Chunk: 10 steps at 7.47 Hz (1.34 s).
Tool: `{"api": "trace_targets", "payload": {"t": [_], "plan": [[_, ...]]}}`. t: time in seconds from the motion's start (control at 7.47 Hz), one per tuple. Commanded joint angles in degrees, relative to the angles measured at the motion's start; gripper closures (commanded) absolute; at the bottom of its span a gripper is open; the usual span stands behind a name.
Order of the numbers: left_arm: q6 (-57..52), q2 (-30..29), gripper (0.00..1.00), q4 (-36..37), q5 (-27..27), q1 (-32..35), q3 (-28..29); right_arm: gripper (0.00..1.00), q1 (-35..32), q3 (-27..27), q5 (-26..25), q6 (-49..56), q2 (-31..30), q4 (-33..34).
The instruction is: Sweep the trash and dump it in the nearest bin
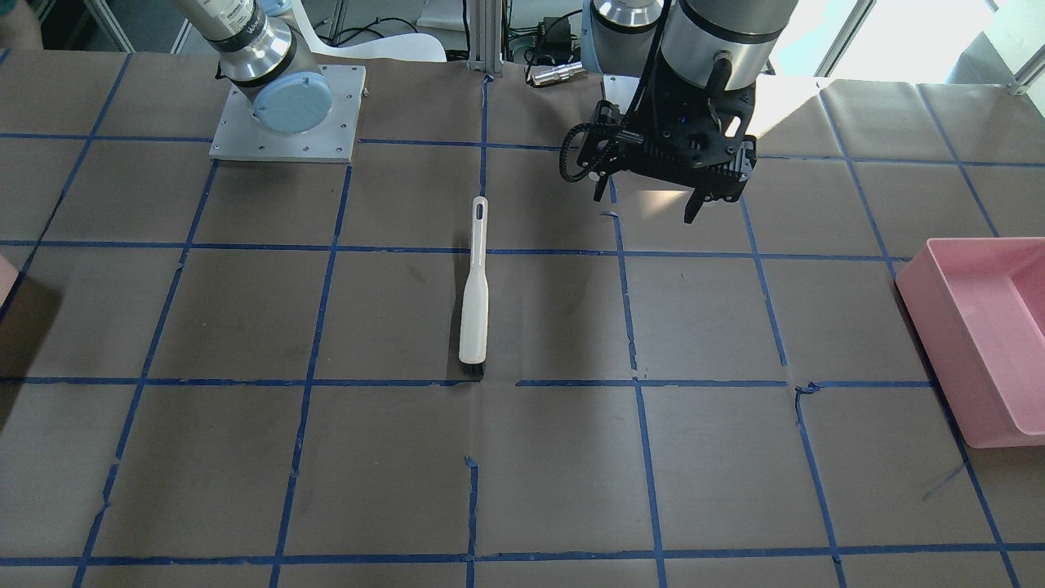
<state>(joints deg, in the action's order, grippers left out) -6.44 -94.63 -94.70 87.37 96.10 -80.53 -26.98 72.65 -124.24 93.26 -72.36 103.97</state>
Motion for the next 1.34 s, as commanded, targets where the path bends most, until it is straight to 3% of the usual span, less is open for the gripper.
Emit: {"api": "trace_targets", "payload": {"t": [0.0, 0.54, 0.8, 1.21], "plan": [[0.02, 0.58, 0.00, -0.39, 0.09, -3.19, -0.32, 0.92, -1.05, -0.14, -0.57, 5.41, 0.20, 5.51], [-0.06, 0.76, 0.00, 0.12, -0.44, -3.11, -1.55, 0.93, -3.32, 0.04, -0.48, 12.62, 0.29, 17.73], [0.02, 1.11, 0.00, 0.22, -0.18, -3.12, -1.56, 0.93, -4.91, 0.21, -0.48, 13.96, 0.11, 18.29], [0.02, 1.46, 0.00, 0.13, -0.44, -3.11, -1.64, 0.93, -5.36, 0.30, -0.21, 18.27, 0.29, 24.26]]}}
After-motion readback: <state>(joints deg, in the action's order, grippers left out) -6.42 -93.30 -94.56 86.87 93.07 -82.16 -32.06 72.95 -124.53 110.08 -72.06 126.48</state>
